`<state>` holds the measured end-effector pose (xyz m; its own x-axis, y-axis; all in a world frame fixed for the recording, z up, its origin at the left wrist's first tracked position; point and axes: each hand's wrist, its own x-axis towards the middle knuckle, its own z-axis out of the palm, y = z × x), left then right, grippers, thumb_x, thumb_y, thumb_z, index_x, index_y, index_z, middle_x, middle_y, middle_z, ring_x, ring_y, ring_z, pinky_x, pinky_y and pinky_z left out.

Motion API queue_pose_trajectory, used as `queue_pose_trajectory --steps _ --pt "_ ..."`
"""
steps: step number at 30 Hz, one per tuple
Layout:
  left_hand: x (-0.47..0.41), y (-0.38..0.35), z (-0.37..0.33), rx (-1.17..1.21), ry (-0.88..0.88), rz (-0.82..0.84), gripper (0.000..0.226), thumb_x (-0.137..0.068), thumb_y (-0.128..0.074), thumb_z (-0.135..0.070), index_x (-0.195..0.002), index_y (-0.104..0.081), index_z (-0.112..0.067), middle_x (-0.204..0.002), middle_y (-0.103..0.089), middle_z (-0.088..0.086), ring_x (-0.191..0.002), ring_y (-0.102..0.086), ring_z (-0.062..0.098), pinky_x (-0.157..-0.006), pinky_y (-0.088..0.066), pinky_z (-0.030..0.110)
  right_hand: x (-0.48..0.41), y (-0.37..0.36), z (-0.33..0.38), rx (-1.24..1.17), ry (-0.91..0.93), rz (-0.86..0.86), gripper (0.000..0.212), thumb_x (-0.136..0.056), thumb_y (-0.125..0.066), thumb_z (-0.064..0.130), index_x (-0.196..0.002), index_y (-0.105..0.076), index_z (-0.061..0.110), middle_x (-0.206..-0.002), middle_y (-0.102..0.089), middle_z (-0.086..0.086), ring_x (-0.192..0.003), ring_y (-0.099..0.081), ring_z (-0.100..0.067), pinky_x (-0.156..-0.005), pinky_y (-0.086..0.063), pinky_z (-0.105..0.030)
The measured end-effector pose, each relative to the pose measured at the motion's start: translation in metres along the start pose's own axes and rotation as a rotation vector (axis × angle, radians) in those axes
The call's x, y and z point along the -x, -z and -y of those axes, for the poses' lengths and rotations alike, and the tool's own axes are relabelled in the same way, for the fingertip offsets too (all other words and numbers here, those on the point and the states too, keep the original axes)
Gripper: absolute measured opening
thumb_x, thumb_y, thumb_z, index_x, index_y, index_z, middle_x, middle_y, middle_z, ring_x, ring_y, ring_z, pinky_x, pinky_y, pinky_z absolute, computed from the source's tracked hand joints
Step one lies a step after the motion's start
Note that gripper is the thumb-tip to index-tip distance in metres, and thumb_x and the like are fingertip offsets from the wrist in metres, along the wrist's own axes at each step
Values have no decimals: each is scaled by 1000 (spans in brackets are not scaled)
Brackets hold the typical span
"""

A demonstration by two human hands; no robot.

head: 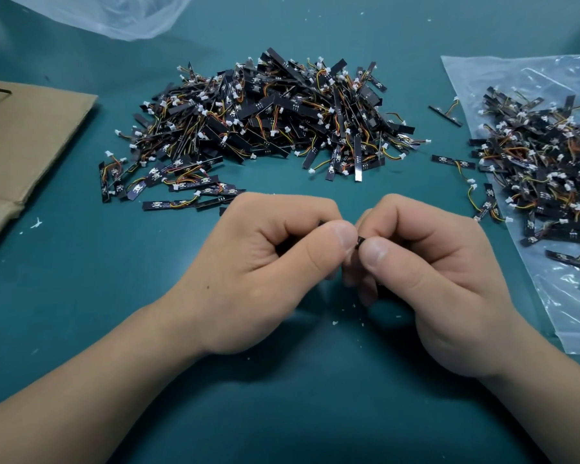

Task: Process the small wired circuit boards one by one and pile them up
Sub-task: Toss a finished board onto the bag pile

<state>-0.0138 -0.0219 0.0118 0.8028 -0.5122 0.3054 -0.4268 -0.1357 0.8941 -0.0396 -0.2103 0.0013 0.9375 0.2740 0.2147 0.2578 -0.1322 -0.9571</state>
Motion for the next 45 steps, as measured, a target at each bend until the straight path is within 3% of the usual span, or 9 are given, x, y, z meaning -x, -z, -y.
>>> queue_pose_trajectory --steps 6,11,17,26,31,35,41,43,45 --pt "0 0 -2 10 -16 -3 32 -100 -48 -20 -70 -57 -26 -65 -59 -17 -59 -50 3 -61 -37 13 0 1 0 -10 11 -27 17 -93 -57 27 -80 -66 21 -71 -68 -11 -58 -59 -30 -52 -48 -44" --pt "-1 -3 2 -57 -27 -137 18 -99 -56 -27 -83 -57 -18 -66 -53 -22 -54 -40 5 -53 -33 15 0 0 -2 -25 9 -83 18 -93 -59 29 -80 -67 20 -68 -65 -16 -54 -56 -33 -48 -45 -49" --pt "-3 -3 5 -1 -11 -149 18 -98 -65 -18 -82 -58 -21 -63 -55 -25 -52 -38 0 -53 -31 9 -1 0 -3 1 -1 -73 16 -93 -58 28 -80 -66 23 -73 -69 -9 -58 -60 -24 -53 -48 -40" --pt "-3 -2 6 40 -2 -180 20 -97 -67 -22 -80 -60 -18 -61 -52 -13 -51 -35 1 -51 -29 10 1 0 -5 38 14 -98 18 -96 -60 31 -83 -66 20 -70 -66 -13 -55 -58 -31 -49 -47 -50" --pt "-1 -1 8 60 6 -190 20 -96 -68 -23 -80 -63 -12 -61 -49 9 -51 -35 4 -50 -29 12 1 0 -4 50 20 -109 19 -95 -61 30 -81 -63 16 -64 -63 -4 -49 -54 -28 -46 -43 -43" --pt "-1 -1 7 82 2 -214 19 -94 -70 -23 -79 -64 -14 -60 -50 3 -51 -35 4 -49 -28 13 0 -2 -2 14 -9 -87 22 -94 -58 33 -78 -60 19 -63 -61 -7 -50 -52 -29 -47 -43 -43" --pt "-1 -1 9 -98 -7 -323 31 -102 -51 -33 -87 -70 -14 -64 -58 -1 -54 -48 16 -52 -35 27 0 -2 -4 72 15 -72 41 -97 -50 31 -61 -50 13 -51 -49 -5 -47 -43 -25 -48 -34 -30" --pt "-1 2 11 -204 3 -413 33 -102 -44 -27 -89 -71 -13 -65 -56 4 -59 -51 23 -56 -38 33 -1 -1 -3 -43 73 -225 32 -104 -54 31 -75 -59 20 -55 -51 -1 -45 -43 -26 -47 -35 -27" --pt "-2 4 12 -332 75 -438 21 -90 -48 -16 -90 -69 -19 -69 -57 -2 -63 -51 18 -59 -37 31 -5 0 -2 -154 81 -366 20 -103 -50 41 -108 -62 26 -64 -58 1 -43 -45 -22 -44 -36 -24"
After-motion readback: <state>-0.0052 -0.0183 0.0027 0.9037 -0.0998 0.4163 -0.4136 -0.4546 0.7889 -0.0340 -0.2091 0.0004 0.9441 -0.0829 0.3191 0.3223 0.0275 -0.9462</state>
